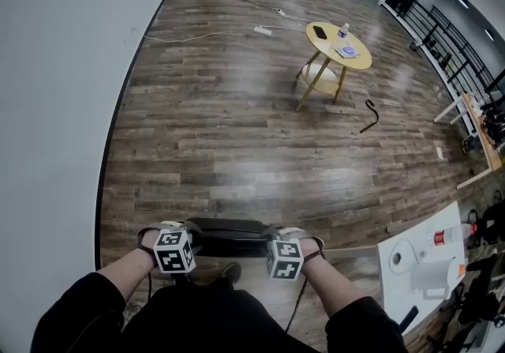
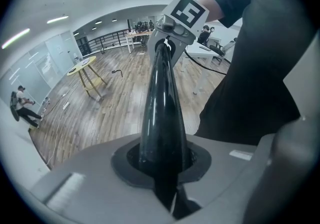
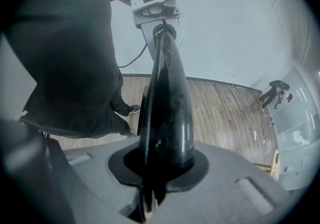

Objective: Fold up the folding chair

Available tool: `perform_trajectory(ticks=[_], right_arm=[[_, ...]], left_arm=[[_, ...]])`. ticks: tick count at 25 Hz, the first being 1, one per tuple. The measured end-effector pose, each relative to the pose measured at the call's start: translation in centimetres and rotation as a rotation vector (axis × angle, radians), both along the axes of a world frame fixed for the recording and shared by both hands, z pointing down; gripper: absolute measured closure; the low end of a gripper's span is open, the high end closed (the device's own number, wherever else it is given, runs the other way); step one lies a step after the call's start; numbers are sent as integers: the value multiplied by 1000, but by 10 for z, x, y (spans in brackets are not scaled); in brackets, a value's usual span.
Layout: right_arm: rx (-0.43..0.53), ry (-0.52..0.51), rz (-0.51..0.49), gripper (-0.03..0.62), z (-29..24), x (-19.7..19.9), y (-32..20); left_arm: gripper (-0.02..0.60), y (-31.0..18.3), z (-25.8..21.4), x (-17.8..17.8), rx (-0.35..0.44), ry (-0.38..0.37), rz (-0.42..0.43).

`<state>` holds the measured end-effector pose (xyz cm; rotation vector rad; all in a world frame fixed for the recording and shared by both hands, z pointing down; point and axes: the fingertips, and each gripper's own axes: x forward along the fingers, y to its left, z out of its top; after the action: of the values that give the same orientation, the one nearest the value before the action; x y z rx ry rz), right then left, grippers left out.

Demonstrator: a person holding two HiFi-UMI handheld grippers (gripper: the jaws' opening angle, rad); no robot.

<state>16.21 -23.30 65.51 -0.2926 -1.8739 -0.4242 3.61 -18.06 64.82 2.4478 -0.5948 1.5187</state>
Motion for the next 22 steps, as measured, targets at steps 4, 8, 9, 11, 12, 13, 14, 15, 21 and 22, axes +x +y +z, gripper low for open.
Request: perform_trajectory(ticks=[4,8,9,11,12,13,14,15,21,22], right_arm=[[-9,8,9,540,3,-1,-7],[-24,16,22,540,5,-3,-14],[-29,20,26,540,6,-3,-16],[-38,27,28,542,4,-5,-19],[-44,28,27,540,3,-6,-20],[-50,30,25,542,2,-7,-21],[-56,31,24,540,1,-7,-22],[-61,32,23,542,1,-7,-24],[-70,47,21,542,-3,-13,-36],[-71,50,21,542,-4,-13,-38]], left_arm=[[525,-7,2,-3,1,-23,19],[528,-15,1,-6,1,-21,-4],[528,-17,1,-6,0,-19,-7],[528,-19,-1,-8,-5,-13,-7],[528,-20,-2,-8,-7,-12,-7],[528,-21,-3,-9,-9,-12,-8],[528,-23,-4,-9,-10,-12,-9],[528,-24,-4,-10,-10,-12,-10],[531,-35,-9,-16,-13,-33,8],[532,-37,-9,-17,-11,-45,17]])
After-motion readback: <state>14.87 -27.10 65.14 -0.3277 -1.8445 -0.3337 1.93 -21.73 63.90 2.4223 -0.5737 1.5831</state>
